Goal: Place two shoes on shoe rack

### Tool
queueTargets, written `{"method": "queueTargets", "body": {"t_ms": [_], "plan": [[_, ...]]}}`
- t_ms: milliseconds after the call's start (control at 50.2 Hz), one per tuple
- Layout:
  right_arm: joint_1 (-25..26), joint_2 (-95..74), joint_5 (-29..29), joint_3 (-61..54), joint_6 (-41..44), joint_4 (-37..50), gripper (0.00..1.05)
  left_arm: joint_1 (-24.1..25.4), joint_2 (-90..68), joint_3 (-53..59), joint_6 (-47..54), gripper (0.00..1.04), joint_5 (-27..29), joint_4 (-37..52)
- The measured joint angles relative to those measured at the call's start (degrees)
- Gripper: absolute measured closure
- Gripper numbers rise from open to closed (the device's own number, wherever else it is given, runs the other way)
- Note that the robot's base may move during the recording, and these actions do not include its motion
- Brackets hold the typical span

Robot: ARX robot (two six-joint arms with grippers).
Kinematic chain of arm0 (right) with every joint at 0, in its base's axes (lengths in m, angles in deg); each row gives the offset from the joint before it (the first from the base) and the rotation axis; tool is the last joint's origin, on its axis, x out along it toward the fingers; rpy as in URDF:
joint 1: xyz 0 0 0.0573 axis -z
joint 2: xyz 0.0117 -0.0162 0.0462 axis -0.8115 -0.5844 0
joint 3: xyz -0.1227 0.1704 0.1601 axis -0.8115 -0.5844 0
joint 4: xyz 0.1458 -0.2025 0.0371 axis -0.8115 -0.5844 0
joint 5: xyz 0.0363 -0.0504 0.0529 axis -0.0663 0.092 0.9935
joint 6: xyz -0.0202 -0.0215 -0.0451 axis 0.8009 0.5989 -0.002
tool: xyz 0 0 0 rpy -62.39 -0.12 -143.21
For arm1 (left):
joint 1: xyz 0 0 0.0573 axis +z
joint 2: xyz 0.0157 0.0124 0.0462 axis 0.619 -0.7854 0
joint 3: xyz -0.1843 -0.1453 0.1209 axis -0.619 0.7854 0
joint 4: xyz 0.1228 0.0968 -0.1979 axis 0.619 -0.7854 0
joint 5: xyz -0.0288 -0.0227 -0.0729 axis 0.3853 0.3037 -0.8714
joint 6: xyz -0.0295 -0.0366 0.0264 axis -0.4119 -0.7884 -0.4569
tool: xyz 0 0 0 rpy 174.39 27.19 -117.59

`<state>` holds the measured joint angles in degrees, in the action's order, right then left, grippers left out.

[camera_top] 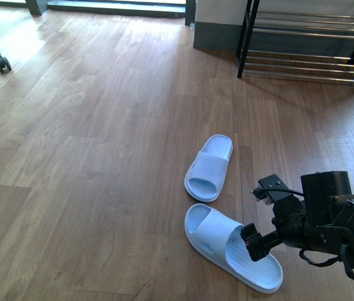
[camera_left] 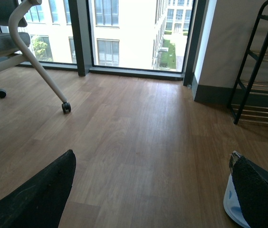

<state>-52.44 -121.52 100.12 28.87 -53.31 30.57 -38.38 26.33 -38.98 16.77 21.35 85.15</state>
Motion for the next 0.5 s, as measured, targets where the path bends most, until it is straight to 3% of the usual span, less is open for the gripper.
{"method": "queueTargets", "body": {"t_ms": [498], "plan": [[-4.5, -6.9, -1.7, 8.7, 1.4, 3.0, 0.09, 0.0, 0.0, 0.0, 0.0, 0.09, 0.0, 0.0]]}}
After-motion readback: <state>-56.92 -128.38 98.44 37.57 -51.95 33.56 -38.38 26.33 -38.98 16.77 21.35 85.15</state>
